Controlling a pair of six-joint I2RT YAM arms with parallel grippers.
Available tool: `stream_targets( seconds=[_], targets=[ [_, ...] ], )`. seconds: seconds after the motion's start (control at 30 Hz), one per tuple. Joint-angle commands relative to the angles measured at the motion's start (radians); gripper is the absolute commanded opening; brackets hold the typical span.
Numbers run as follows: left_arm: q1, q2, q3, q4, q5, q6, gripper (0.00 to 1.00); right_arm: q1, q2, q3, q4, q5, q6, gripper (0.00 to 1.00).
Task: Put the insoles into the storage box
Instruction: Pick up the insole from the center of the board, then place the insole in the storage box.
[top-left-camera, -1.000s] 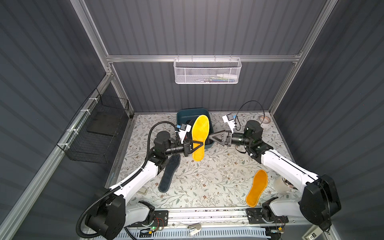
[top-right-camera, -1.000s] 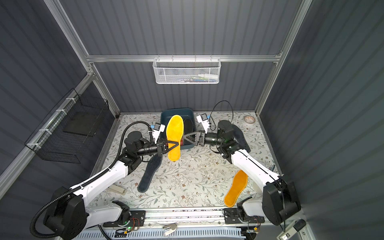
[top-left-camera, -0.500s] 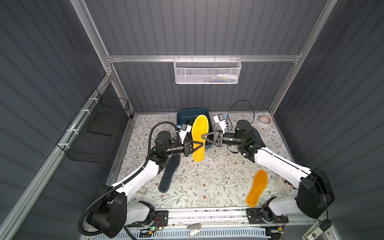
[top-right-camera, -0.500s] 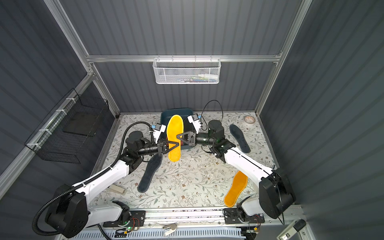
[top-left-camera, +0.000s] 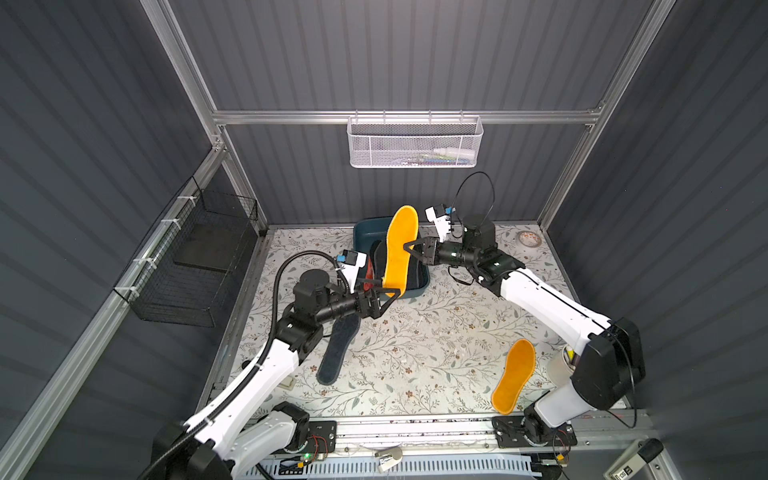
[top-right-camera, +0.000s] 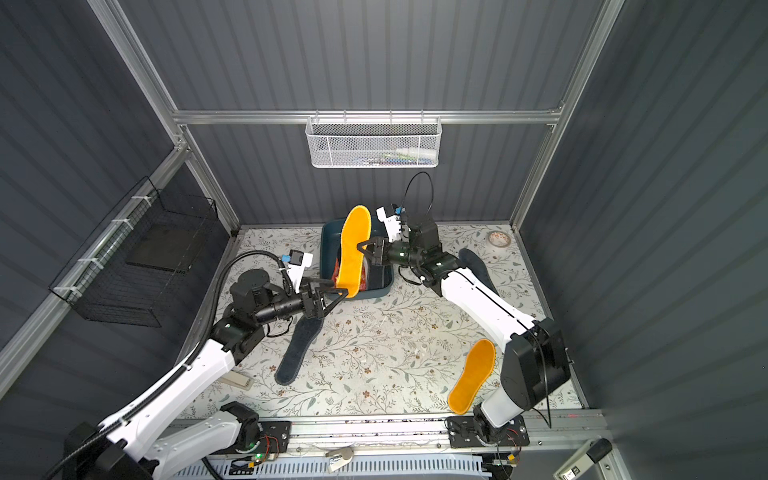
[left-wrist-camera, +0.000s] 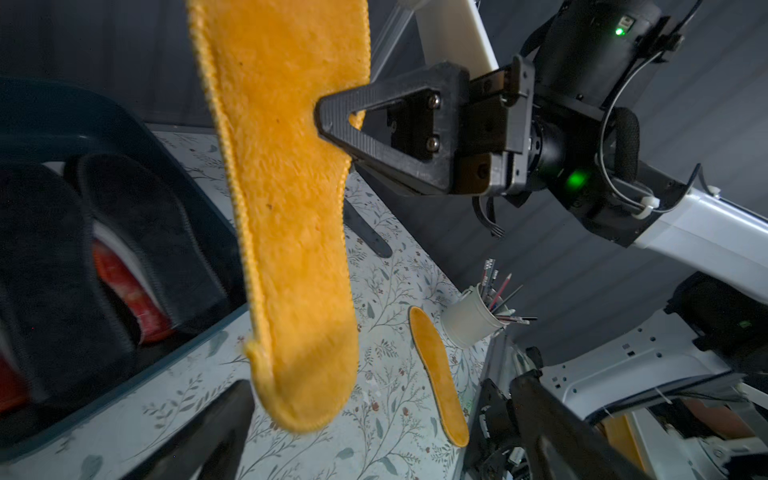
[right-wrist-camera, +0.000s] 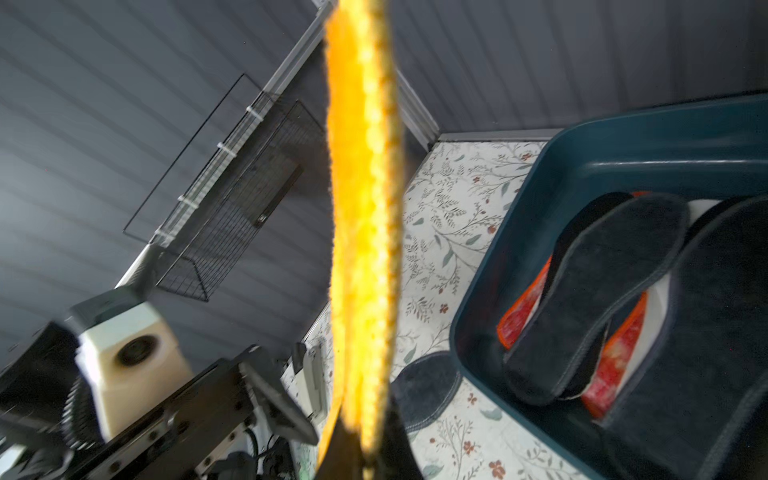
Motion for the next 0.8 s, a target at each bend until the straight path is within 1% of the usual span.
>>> stream_targets(
  seconds=[0.0,0.1,0.23,0.37,0.47,0.57,0.77],
  targets=[
    [0.008,-0.067,0.026,-0.243,-0.327,0.052,1.0,-0.018,0.09,0.068,-0.065,0.034,-0.017,0.0],
    [0.008,-0.144,-0.008,-0.29,-0.442,0.045,1.0,-0.029,0.189,0.151,-0.076,0.03,-0.022,0.0],
    [0.008,-0.204,-0.03,-0.325,-0.492,0.038,1.0,-0.038,0.329,0.292,-0.123,0.001,-0.04,0.0],
    [0.008,-0.217,-0.022,-0.364,-0.518,0.041,1.0,-0.038,0.443,0.408,-0.146,-0.02,-0.044,0.0],
    [0.008,-0.216,-0.016,-0.378,-0.518,0.048,1.0,-0.036,0.524,0.497,-0.165,-0.068,-0.028,0.0],
    [0.008,-0.215,-0.02,-0.381,-0.52,0.047,1.0,-0.034,0.581,0.537,-0.142,-0.113,0.001,0.0],
    [0.008,-0.206,-0.027,-0.373,-0.516,0.047,1.0,-0.028,0.686,0.621,-0.144,-0.143,0.032,0.0]
  ],
)
